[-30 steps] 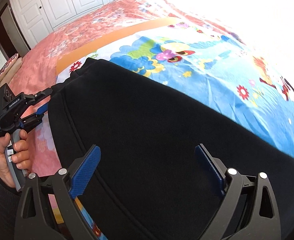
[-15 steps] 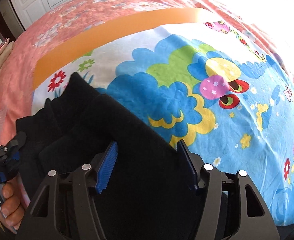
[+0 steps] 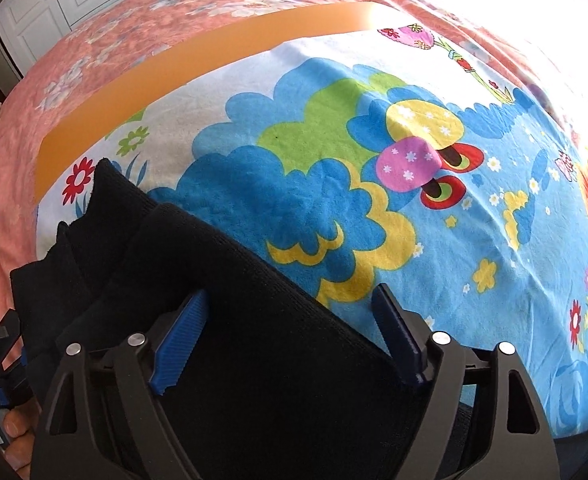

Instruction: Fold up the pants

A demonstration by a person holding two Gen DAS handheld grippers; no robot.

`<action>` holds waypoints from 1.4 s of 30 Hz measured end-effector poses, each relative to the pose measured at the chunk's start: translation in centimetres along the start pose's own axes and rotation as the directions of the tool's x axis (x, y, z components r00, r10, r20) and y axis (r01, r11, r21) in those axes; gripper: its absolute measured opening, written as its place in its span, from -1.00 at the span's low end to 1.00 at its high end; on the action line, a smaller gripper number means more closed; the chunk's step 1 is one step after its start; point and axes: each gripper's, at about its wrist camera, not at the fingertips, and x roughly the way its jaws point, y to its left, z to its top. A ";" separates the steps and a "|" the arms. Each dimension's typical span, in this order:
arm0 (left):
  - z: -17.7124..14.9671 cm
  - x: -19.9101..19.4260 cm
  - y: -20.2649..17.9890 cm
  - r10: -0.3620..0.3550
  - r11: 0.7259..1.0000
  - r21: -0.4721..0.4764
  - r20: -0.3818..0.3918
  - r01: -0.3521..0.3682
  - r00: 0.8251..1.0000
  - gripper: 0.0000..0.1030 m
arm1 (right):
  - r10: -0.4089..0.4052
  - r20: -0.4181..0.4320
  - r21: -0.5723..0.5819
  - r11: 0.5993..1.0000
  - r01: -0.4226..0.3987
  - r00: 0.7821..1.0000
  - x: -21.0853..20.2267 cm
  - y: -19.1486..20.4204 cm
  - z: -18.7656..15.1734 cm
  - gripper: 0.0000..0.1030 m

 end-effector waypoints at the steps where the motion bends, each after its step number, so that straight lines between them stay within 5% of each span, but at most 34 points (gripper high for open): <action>1: 0.2 0.4 0.0 0.001 1.000 0.007 -0.011 -0.001 1.000 -0.22 | 0.000 0.024 0.013 1.000 -0.001 1.000 -0.7 -0.1 -0.2 0.58; 4: 0.7 0.7 0.1 0.047 0.999 0.011 0.006 -0.047 0.999 -0.35 | 0.034 0.148 0.006 0.999 -0.035 0.988 -3.8 0.6 -1.5 0.70; 7: 0.6 0.9 0.4 0.033 0.999 0.035 0.005 -0.034 0.999 -0.44 | 0.102 0.180 -0.054 0.994 -0.094 0.978 -5.1 2.4 -3.0 0.70; 13: 0.6 1.3 1.5 -0.036 0.996 0.076 -0.015 0.037 0.999 -0.56 | 0.015 0.150 -0.162 0.987 0.009 0.989 -2.8 6.2 -5.0 0.70; 23: 0.0 1.4 1.5 -0.044 0.989 0.144 0.003 0.043 0.999 -0.58 | 0.011 0.173 -0.123 0.992 0.011 0.985 -4.6 5.7 -6.9 0.77; 36: 0.3 2.0 1.3 -0.058 0.987 0.147 -0.004 0.058 0.998 -0.60 | 0.012 0.194 0.015 1.000 -0.016 0.981 -9.0 -0.6 -18.8 0.77; 39: 0.6 2.2 1.0 -0.035 0.990 0.133 -0.020 0.037 0.999 -0.72 | -0.011 0.231 -0.049 0.999 0.023 0.973 -8.9 0.2 -19.6 0.78; 42: 0.3 1.8 -1.3 0.038 0.985 0.166 -0.002 -0.038 0.999 -0.77 | 0.030 0.220 -0.026 0.999 -0.025 0.975 -9.1 -0.4 -19.5 0.80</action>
